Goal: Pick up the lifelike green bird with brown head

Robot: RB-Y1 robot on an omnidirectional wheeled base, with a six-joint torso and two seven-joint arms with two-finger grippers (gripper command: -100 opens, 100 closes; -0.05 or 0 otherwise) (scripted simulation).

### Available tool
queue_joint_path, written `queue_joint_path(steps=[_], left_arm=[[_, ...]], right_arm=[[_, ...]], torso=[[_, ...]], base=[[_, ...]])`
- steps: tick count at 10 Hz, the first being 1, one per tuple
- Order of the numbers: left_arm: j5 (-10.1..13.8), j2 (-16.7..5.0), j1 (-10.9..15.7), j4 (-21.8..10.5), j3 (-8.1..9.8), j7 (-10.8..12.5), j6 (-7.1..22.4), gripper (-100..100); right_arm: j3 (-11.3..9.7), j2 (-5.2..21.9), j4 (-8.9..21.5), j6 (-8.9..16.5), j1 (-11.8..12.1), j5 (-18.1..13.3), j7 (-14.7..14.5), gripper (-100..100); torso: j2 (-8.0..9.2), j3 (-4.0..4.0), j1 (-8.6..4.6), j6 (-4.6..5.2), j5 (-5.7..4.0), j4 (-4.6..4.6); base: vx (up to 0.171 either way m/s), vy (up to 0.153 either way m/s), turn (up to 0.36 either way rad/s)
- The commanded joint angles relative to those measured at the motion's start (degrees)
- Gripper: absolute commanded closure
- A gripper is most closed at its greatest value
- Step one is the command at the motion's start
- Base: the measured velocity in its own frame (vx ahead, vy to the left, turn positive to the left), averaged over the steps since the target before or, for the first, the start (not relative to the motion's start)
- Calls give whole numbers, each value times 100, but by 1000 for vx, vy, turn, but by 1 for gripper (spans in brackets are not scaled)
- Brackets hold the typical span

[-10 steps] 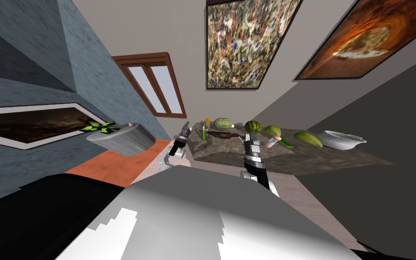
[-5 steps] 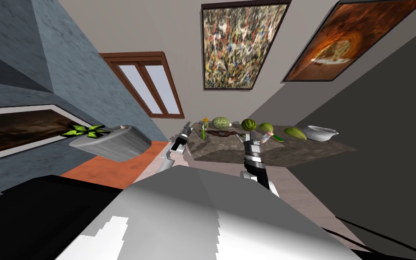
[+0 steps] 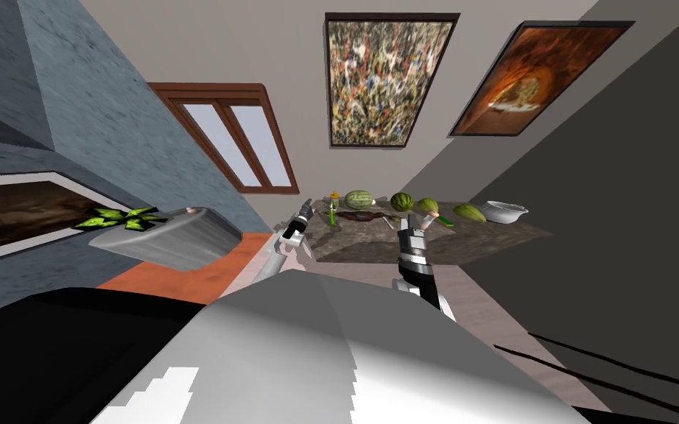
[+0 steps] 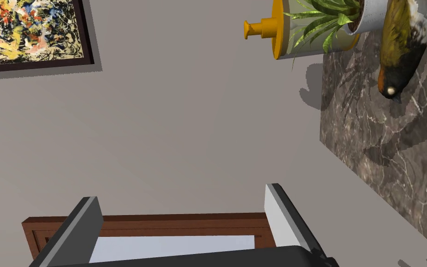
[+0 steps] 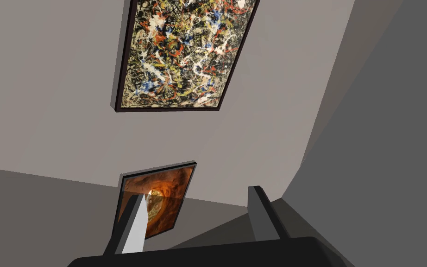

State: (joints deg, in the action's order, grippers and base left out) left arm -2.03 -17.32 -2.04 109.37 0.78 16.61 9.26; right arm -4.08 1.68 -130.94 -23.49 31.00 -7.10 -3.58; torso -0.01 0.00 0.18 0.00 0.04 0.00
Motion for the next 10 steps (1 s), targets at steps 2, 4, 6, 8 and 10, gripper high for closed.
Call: queue_joint_path(steps=[2, 4, 6, 8, 10], left_arm=[[52, -86, 319, -288, 36, 116, 440, -100], [94, -145, 552, -489, 64, 184, 768, -100], [94, -145, 552, -489, 64, 184, 990, -100], [139, -200, 783, -692, 93, 244, 1353, -100], [186, -250, 1010, -896, 123, 296, 1716, -100]], right_arm=[[0, 0, 0, 0, 1, 0, 0, 0], [0, 0, 0, 0, 1, 0, 0, 0], [0, 0, 0, 0, 1, 0, 0, 0], [0, 0, 0, 0, 0, 0, 0, 0], [0, 0, 0, 0, 0, 0, 0, 0]], torso=[[2, 1, 1, -3, 1, 0], [6, 4, 4, -4, 2, 1], [3, 2, 5, -5, 2, 1], [-3, -2, -2, -1, 0, -1], [-3, -2, 2, -1, 0, -1]], base=[[-41, 46, -134], [-38, 49, -133], [-22, 34, -40], [-18, 33, -137], [-21, 41, -126]])
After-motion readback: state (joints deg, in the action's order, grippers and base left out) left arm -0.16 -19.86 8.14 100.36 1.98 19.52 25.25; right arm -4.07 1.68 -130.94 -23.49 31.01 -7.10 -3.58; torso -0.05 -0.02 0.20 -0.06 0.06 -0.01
